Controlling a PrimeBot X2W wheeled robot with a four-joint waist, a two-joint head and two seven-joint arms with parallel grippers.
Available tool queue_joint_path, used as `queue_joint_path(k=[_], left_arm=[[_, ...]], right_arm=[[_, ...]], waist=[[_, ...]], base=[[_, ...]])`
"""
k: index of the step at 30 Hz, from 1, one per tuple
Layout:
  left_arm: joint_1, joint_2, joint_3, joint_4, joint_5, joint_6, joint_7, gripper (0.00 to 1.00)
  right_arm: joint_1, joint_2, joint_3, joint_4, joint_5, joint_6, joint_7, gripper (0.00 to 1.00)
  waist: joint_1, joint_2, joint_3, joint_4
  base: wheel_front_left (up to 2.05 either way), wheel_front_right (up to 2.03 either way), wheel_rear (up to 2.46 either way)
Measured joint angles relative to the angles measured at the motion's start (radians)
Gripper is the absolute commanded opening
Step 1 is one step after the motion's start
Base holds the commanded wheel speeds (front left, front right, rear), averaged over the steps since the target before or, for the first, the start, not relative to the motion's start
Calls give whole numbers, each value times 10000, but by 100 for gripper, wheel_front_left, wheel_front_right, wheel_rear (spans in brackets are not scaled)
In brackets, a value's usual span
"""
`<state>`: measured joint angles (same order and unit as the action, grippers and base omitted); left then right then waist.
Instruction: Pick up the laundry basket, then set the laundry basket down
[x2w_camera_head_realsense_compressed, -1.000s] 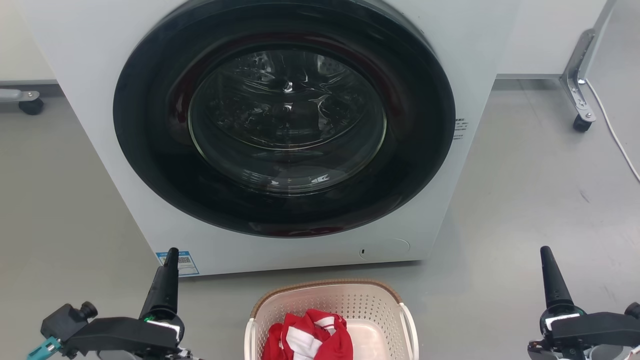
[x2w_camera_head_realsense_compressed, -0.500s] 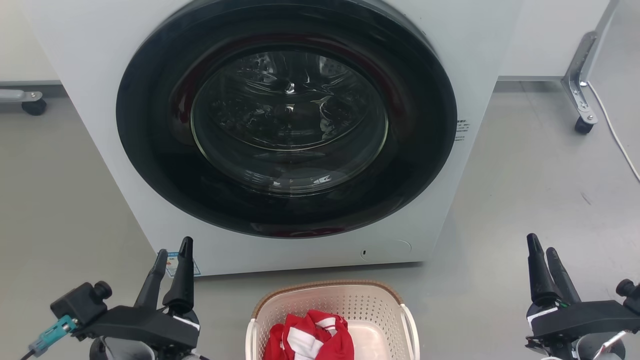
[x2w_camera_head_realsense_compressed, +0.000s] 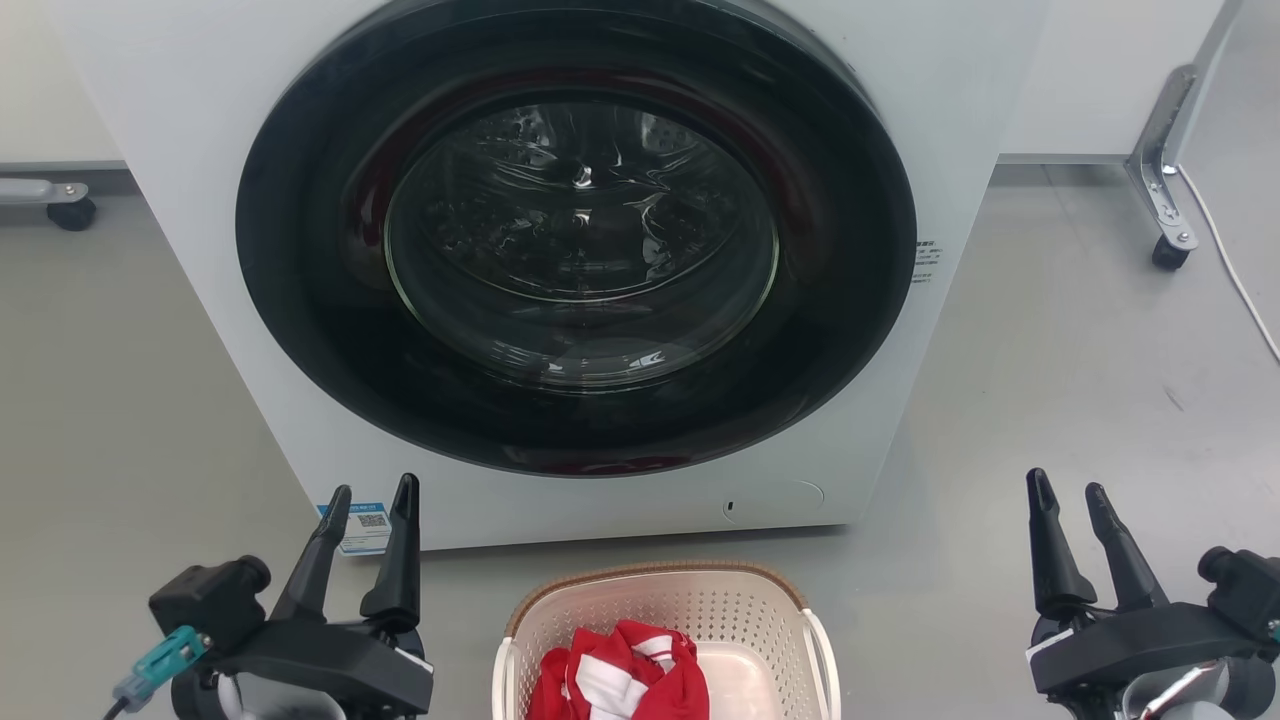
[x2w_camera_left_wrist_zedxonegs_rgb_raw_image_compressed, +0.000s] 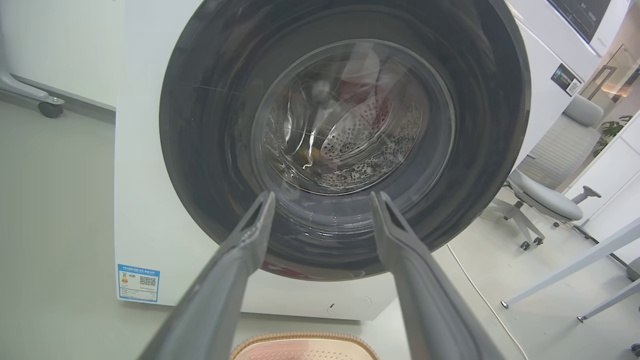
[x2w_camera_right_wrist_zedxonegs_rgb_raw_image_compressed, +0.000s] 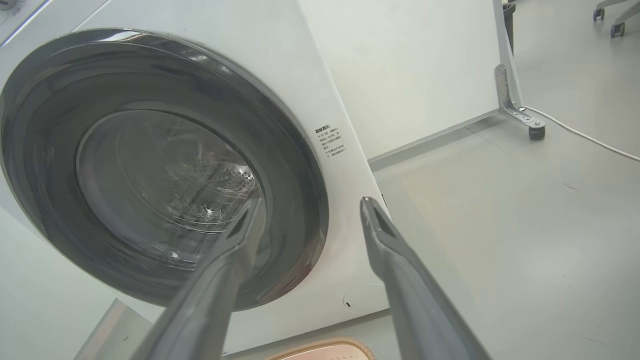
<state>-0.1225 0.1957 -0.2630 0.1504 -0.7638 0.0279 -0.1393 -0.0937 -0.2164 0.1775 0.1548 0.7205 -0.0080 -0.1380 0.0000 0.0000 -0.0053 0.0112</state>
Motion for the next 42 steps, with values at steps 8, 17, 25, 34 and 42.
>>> queue_joint_path(k=[8, 17, 25, 34, 42], left_arm=[[1, 38, -295, -4, 955, 263, -219, 100], [6, 105, -614, 31, 1996, 531, -297, 100], [33, 107, -788, 104, 2847, 786, -311, 100], [102, 67, -832, 173, 3440, 955, -382, 100], [247, -40, -700, 282, 3440, 957, -293, 100]], right_arm=[[3, -142, 405, 31, -1055, -192, -313, 100], [12, -244, 813, 234, -1981, -374, -495, 100], [12, -364, 1149, 431, -2859, -545, -587, 100], [12, -424, 1365, 573, -3413, -637, -660, 100], [12, -420, 1273, 706, -3250, -637, -652, 100]], waist=[[0, 0, -6, -12], [-1, 0, -12, -10], [-1, 0, -10, 8], [0, 0, 10, 1], [0, 0, 28, -35]], base=[[0, 0, 0], [0, 0, 0], [0, 0, 0], [0, 0, 0], [0, 0, 0]])
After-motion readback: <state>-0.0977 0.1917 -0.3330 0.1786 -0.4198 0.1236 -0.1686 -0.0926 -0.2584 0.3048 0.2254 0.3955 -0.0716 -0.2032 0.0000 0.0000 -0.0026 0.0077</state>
